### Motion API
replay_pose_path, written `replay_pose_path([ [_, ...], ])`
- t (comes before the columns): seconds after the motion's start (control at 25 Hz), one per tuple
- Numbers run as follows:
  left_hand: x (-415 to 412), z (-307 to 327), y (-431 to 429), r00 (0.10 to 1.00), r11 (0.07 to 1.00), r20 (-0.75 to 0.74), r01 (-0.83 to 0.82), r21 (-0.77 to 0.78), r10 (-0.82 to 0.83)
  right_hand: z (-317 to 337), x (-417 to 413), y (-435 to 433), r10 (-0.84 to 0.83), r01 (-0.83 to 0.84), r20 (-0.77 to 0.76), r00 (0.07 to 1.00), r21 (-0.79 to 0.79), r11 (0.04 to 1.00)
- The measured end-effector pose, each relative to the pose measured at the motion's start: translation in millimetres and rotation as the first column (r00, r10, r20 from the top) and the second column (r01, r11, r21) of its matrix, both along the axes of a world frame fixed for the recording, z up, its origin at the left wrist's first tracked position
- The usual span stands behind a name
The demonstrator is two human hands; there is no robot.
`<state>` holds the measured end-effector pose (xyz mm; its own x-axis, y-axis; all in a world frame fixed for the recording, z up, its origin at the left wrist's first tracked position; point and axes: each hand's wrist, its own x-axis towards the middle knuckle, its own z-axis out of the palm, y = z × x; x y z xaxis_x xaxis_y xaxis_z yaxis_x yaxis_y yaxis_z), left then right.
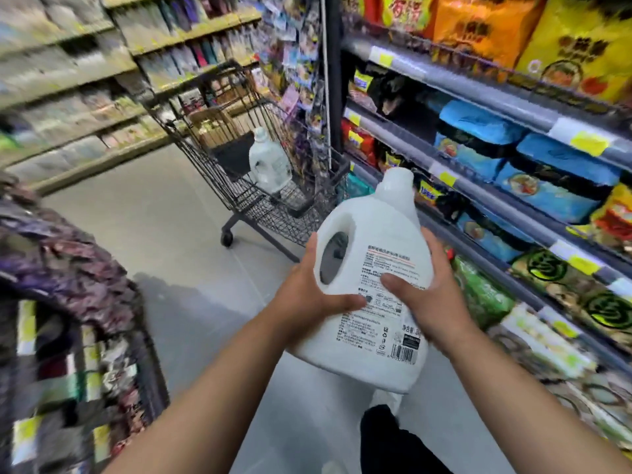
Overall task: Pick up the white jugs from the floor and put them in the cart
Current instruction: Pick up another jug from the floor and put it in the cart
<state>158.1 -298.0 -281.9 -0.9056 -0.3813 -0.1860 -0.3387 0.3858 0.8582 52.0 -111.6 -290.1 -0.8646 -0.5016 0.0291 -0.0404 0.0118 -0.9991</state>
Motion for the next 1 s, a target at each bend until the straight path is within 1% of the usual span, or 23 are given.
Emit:
replay_pose_path([
  [0.16,-21.9,-1.4,-52.8,0.996,0.996,-0.029,-0.084,0.007,0.084,-13.2,-40.7,-69.8,0.091,-0.09,0.05,0.995,-0.024,0.996],
  [0.28,-58.7,-4.7,-96.2,0.988,0.988,-0.004,-0.154,-0.001,0.154,-24.7,-88.1,-121.8,0.164,-0.165,0.063,0.984,-0.002,0.986],
  [0.36,-82.7,-3.6,-119.4,0.981,0.981,0.024,-0.191,-0.011,0.192,-26.6,-117.3,-151.3,0.206,-0.208,0.108,0.973,0.008,0.978],
  [0.44,-109.4,-4.4,-144.0,0.975,0.976,0.028,-0.218,-0.014,0.219,-27.3,-150.3,-182.4,0.224,-0.229,0.124,0.967,0.021,0.973],
  [0.56,-145.1,-10.4,-180.5,0.964,0.965,0.053,-0.261,0.019,0.259,-30.1,-190.9,-221.9,0.243,-0.251,0.135,0.961,0.044,0.967],
  [0.64,-169.0,-15.6,-207.7,0.963,0.964,0.068,-0.263,0.031,0.26,-34.9,-216.4,-247.7,0.234,-0.246,0.138,0.963,0.081,0.966],
  [0.76,-200.0,-27.1,-245.2,0.972,0.972,0.075,-0.227,0.067,0.222,-42.1,-239.3,-278.2,0.22,-0.236,0.172,0.96,0.077,0.969],
  [0.88,-243.4,-49.9,-306.6,0.981,0.981,0.109,-0.173,0.091,0.162,-58.2,-271.5,-328.2,0.146,-0.17,0.217,0.965,0.099,0.98],
  [1.0,-286.2,-67.1,-377.2,0.983,0.991,0.173,-0.075,0.11,0.055,-75.3,-301.8,-386.3,0.048,-0.084,0.228,0.973,0.15,0.985],
])
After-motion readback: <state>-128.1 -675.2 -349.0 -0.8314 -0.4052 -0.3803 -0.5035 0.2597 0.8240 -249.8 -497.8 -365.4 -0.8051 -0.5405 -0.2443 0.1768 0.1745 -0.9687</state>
